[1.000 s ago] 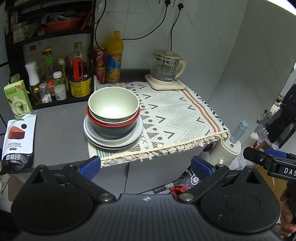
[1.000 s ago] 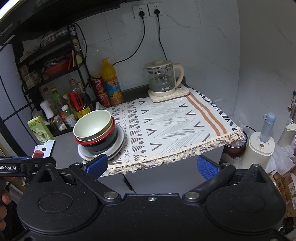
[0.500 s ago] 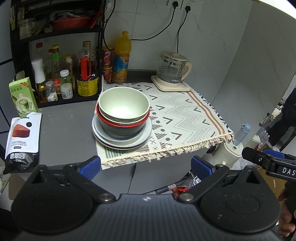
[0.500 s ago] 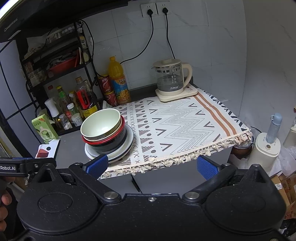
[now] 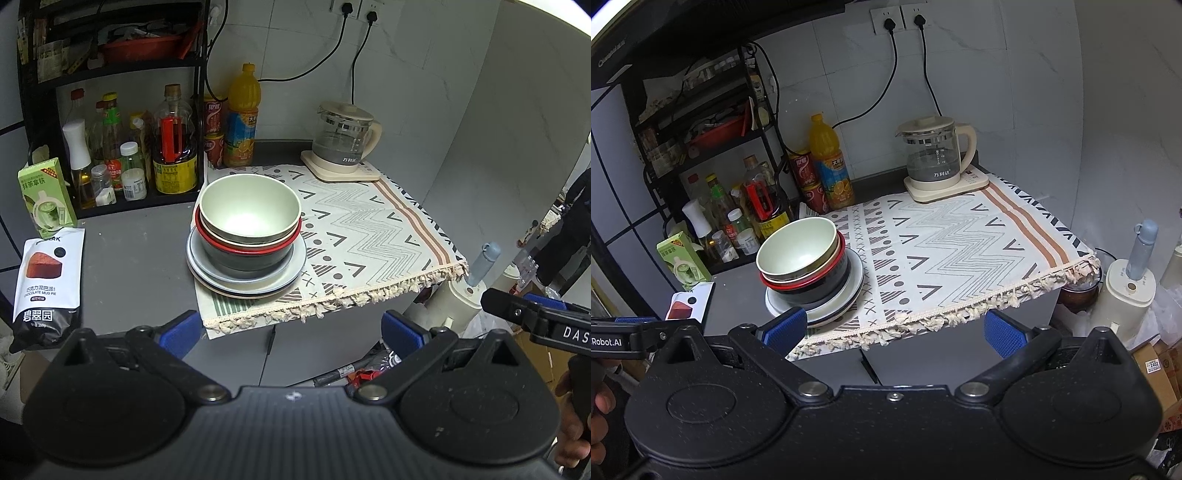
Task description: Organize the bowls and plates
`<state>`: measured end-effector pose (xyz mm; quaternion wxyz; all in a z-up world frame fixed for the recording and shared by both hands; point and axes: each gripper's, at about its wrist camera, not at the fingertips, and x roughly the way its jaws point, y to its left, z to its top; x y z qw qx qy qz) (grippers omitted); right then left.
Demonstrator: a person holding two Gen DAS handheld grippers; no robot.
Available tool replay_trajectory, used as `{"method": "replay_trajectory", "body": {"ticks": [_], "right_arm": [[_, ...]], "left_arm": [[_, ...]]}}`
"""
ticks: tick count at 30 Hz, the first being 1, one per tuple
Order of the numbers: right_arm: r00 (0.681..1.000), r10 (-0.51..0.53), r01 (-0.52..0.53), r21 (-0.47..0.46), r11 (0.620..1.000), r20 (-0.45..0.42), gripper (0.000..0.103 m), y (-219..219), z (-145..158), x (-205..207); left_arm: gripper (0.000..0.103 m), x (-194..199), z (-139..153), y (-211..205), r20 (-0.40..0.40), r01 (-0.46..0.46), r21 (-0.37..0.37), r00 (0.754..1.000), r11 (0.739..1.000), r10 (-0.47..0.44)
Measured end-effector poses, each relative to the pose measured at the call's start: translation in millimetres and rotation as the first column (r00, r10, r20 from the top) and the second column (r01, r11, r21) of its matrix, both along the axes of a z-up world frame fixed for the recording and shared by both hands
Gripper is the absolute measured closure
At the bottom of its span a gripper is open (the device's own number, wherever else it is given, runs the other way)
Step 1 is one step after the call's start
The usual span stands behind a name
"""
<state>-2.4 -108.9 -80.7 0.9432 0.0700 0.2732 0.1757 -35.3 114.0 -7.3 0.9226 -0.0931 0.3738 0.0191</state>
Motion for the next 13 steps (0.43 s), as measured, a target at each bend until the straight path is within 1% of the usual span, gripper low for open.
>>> {"method": "replay_trajectory", "body": {"ticks": [13], "right_arm": [[1.0, -0.003, 0.003, -0.004, 1.0, -0.003, 0.0, -0.1, -2.7, 0.0]], "left_arm": [[0.0, -0.5, -3.2, -1.4, -0.003, 0.01, -0.005, 1.0, 1.0, -0.01]]}}
